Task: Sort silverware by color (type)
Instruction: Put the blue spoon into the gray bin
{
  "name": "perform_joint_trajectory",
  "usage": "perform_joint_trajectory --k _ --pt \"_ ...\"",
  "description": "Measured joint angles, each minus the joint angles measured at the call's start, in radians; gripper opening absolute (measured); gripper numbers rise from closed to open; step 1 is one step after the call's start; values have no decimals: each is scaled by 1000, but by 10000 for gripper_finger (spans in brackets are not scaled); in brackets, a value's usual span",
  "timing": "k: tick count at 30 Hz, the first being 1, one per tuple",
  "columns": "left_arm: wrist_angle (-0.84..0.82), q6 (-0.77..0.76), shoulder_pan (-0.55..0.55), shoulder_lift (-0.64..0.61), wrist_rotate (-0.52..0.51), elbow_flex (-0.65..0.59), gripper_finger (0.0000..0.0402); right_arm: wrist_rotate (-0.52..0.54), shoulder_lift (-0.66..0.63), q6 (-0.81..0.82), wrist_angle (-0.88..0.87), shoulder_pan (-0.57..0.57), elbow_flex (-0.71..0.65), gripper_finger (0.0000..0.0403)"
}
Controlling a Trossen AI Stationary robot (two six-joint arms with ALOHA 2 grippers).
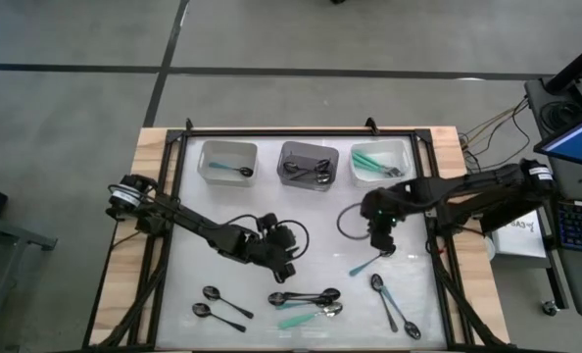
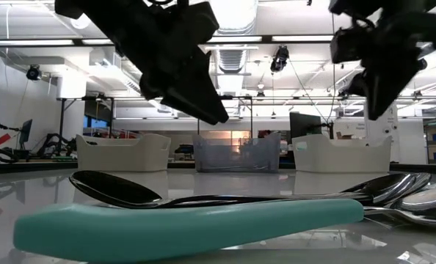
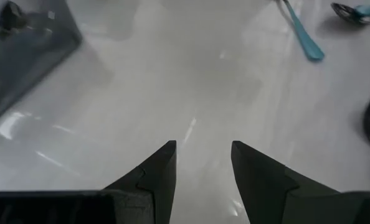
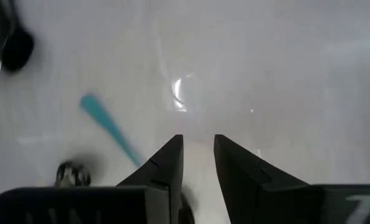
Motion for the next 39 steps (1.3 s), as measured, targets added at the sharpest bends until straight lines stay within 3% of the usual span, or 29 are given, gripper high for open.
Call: perform_joint_trajectory --k 6,13,30,39 --pt "1 0 0 0 81 0 136 0 0 -148 -8 131 -29 82" --pt "4 1 0 0 89 18 136 1 1 -304 56 222 -85 82" --pt "-6 110 0 0 86 87 136 -5 255 -308 134 261 -109 82" --pt "-21 106 0 0 85 85 136 -28 299 -285 150 261 -105 82"
